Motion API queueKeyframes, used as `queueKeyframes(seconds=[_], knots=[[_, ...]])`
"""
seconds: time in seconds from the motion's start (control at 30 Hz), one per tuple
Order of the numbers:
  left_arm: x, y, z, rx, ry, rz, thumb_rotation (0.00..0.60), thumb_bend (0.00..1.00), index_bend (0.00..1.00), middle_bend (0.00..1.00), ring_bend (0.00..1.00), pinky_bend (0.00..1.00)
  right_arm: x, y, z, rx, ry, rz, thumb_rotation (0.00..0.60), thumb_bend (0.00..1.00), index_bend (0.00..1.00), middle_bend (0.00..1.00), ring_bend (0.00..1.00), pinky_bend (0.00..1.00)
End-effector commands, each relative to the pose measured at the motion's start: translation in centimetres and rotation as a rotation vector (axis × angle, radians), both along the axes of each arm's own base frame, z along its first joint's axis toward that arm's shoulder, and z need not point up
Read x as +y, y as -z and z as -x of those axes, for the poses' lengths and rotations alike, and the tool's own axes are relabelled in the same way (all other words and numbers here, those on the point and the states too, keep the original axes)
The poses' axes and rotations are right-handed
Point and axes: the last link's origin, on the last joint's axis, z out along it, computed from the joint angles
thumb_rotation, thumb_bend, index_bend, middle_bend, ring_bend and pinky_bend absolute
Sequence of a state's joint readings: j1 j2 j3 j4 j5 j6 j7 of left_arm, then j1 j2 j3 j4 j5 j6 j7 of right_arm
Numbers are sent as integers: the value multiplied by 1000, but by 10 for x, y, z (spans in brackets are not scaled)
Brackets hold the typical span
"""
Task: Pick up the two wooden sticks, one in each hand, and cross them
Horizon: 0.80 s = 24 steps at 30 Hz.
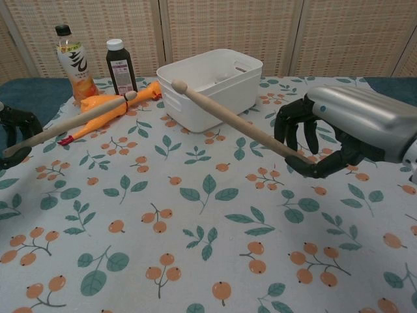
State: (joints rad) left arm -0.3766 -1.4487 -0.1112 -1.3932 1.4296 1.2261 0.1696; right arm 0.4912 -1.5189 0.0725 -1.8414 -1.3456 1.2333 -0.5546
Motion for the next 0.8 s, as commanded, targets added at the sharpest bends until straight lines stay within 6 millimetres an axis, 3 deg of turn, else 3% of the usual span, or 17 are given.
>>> queueKeyframes(seconds=[0.03, 0.17, 0.37, 0.8], knots=[[3, 4, -32, -48, 17, 40, 600, 603, 805, 877, 533, 196, -5, 0, -10, -19, -9, -24, 600, 418, 994, 882, 572, 155], [-4, 6, -62, -73, 43, 62, 600, 604, 806, 879, 539, 202, -10, -1, -19, -25, -2, -51, 600, 419, 994, 882, 572, 155], [-18, 8, -83, -74, 68, 67, 600, 602, 807, 880, 539, 203, -13, -5, -22, -18, 7, -53, 600, 419, 994, 882, 572, 156], [-30, 12, -92, -58, 90, 40, 600, 604, 809, 893, 547, 207, -21, -8, -16, 27, 37, -44, 600, 419, 994, 882, 572, 158]])
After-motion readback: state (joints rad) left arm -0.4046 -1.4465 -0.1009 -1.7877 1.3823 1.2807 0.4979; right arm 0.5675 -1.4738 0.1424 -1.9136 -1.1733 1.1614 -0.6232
